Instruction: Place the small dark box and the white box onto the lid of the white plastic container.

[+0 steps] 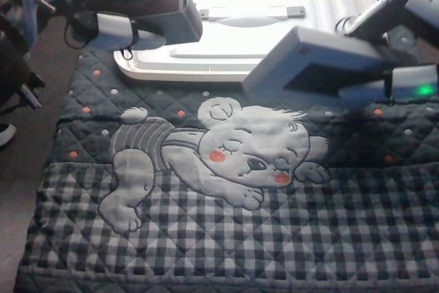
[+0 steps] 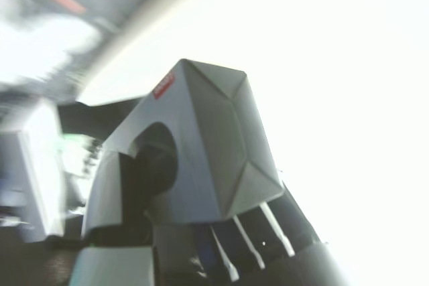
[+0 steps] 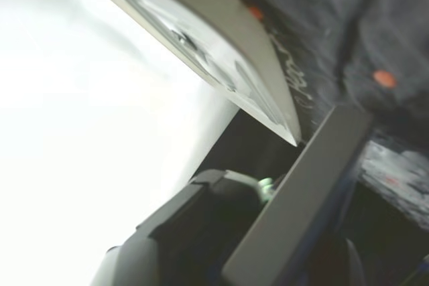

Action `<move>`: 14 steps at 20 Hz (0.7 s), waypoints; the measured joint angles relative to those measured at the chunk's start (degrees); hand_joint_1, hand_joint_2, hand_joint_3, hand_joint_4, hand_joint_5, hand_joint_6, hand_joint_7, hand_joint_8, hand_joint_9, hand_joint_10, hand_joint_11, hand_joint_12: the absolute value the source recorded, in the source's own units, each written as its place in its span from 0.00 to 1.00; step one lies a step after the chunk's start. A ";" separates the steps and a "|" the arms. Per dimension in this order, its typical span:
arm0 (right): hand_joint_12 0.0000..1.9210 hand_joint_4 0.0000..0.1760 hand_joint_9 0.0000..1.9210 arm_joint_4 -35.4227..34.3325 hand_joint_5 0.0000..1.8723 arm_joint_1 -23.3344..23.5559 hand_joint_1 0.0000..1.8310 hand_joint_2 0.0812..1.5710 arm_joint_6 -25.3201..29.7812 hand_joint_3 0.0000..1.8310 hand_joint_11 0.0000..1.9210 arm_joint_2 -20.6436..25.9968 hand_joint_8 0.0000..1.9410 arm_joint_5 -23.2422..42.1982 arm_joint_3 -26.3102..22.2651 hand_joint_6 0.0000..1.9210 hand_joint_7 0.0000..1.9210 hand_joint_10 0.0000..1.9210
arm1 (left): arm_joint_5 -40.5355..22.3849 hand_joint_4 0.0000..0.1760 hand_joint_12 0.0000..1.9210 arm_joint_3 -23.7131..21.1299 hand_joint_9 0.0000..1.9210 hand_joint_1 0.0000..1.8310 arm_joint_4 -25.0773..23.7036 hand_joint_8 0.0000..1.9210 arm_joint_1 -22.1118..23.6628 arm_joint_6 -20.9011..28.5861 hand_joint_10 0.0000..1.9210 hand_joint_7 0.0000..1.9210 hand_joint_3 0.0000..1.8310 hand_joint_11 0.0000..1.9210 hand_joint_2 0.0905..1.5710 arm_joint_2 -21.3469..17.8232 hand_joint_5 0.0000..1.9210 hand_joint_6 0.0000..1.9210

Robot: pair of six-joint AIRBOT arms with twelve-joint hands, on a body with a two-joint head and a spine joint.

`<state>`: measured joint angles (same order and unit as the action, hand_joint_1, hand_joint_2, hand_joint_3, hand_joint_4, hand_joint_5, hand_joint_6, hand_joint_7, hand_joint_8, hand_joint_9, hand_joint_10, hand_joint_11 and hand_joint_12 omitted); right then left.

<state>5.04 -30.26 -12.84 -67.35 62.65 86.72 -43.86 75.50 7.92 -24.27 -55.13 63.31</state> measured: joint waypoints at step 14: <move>0.57 0.00 0.71 5.62 0.75 15.10 0.71 0.61 -6.67 0.00 0.48 -9.03 0.31 -21.38 13.53 0.01 0.69 0.07 | 20.24 0.00 0.58 19.69 0.63 0.68 -2.08 0.51 14.49 -1.68 0.19 0.55 0.00 0.48 0.66 15.37 0.57 0.35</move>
<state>10.66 -15.16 -19.51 -76.38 41.28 100.25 -23.62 95.20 5.85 -9.78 -56.82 78.67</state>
